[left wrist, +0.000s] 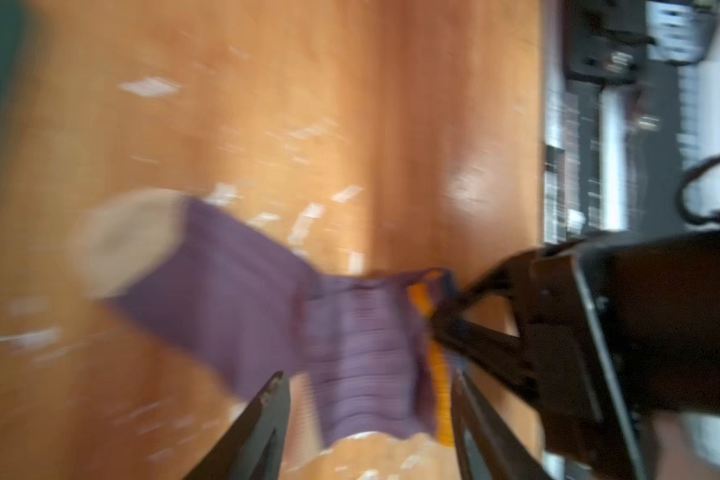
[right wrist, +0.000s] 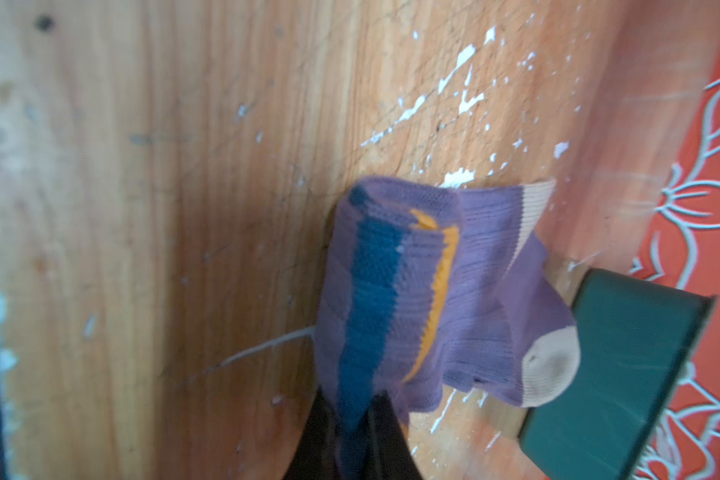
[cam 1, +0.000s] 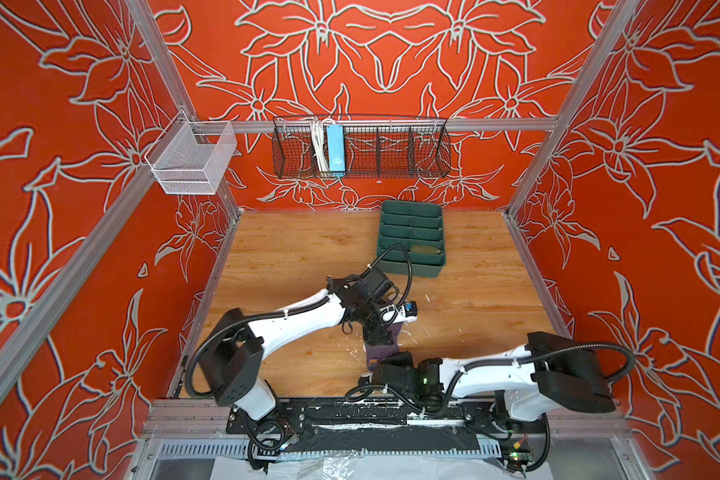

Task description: Roll the socks

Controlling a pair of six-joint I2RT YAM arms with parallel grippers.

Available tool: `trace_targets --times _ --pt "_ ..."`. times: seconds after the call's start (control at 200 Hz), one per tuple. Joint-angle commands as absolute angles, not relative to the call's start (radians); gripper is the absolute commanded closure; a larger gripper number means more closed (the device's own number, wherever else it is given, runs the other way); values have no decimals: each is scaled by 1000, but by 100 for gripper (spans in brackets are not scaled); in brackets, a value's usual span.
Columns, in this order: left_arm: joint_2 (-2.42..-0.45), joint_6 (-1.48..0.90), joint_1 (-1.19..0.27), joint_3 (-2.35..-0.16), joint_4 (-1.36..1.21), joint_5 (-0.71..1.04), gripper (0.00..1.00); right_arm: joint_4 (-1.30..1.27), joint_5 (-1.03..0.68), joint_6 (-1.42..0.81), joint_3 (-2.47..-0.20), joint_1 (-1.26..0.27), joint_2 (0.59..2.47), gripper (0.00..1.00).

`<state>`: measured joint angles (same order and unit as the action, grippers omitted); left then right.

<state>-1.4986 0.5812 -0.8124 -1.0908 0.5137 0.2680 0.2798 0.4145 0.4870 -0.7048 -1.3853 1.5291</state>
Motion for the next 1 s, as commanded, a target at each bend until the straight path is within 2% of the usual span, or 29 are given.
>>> trace_targets --times 0.0,0.08,0.095,0.11,0.33,0.435,0.616,0.716,0.856,0.996 --pt "-1319 574 -801 -987 242 -22 33 448 128 459 -716 -1338 1555 100" --pt "-1162 608 -788 -916 130 -139 16 507 19 474 -754 -1292 1555 100" --pt "-1137 616 -784 -907 121 -149 11 514 3 476 -761 -1283 1556 100" --pt "-1105 621 -778 -900 116 -155 1 526 -14 480 -769 -1273 1557 100" --pt "-768 560 -629 -893 238 -133 3 662 -276 553 -883 -1132 1606 100" --pt "-654 548 -577 -895 307 -51 3 734 -353 587 -951 -1075 1665 100" --pt "-625 676 -575 -988 603 315 0 800 -418 631 -1054 -990 1754 100" --pt "-644 765 -578 -965 669 451 7 795 -435 648 -1081 -947 1778 100" --pt "-637 864 -651 -851 618 396 11 796 -458 673 -1117 -913 1813 100" --pt "-685 1002 -899 -712 543 82 12 832 -468 696 -1168 -890 1862 100"
